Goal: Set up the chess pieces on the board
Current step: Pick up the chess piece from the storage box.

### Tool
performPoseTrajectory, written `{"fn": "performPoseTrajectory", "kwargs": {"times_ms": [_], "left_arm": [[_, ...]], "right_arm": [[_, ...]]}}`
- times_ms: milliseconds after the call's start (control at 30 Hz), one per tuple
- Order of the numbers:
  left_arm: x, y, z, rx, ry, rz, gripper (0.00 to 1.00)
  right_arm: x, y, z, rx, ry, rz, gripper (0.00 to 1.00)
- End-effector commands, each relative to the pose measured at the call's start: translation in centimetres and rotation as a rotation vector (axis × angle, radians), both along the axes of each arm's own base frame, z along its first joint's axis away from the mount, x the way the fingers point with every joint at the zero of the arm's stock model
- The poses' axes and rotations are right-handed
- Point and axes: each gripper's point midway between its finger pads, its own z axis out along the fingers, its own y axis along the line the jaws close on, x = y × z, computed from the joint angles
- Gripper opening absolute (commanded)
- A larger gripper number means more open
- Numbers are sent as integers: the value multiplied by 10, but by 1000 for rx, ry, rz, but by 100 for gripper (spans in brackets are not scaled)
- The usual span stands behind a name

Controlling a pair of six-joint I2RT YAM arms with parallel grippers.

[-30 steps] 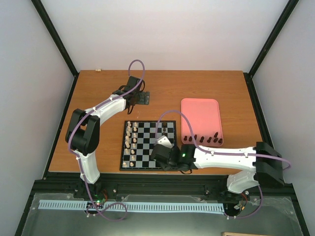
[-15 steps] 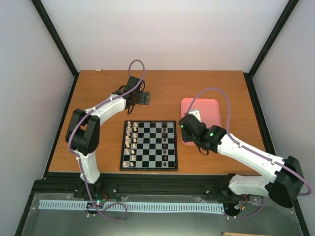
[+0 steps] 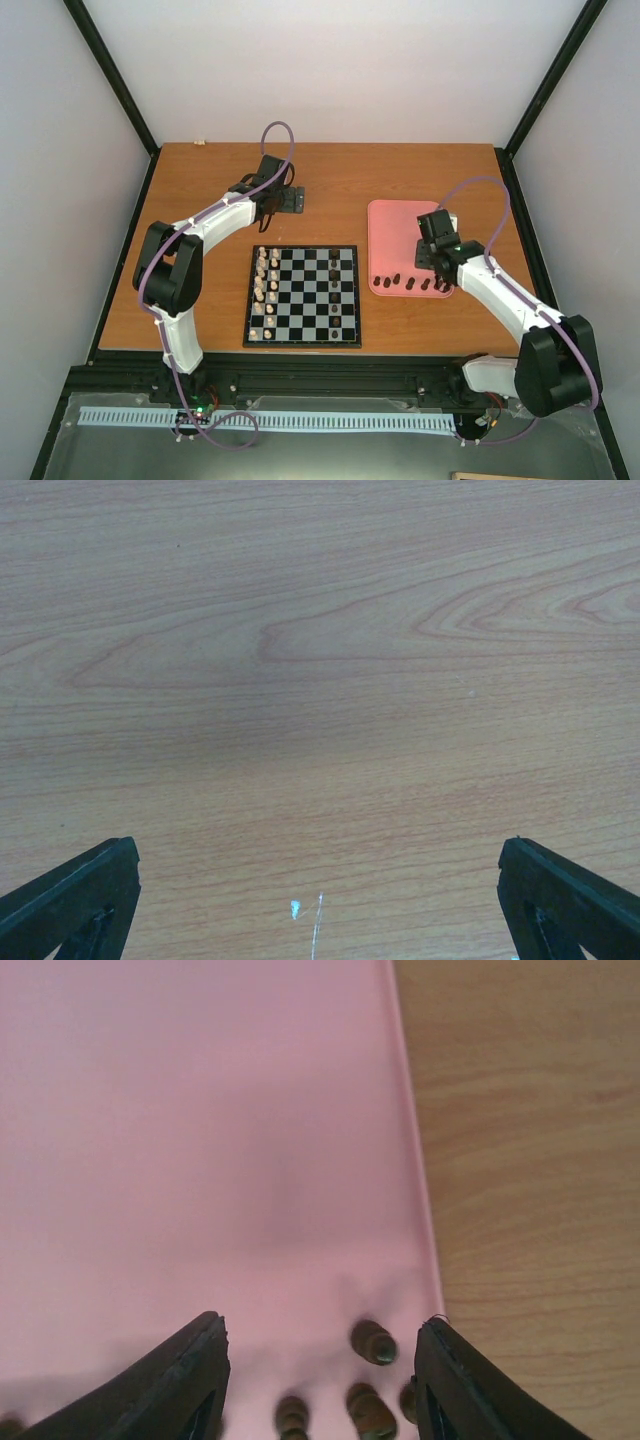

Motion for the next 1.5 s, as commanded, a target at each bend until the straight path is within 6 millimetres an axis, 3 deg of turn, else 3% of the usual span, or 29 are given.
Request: {"fn": "performPoseTrajectory", "kwargs": {"times_ms": [0, 233, 533, 1033, 1467], "left_arm": [[8, -3, 14, -30, -21, 8, 100], [7, -4, 15, -35, -24, 5, 100], [8, -5, 15, -38, -24, 2, 100], [9, -5, 12, -34, -19, 3, 100], [9, -5, 11, -36, -18, 2, 100]], "right_arm": [[-6, -15, -26, 12, 58, -31, 52], [-18, -30, -50, 4, 103, -103, 51], [-14, -46, -52, 45, 89, -157, 49], [-8, -40, -64, 85, 139, -125, 33], [-4, -43, -60, 77, 122, -130, 35]]}}
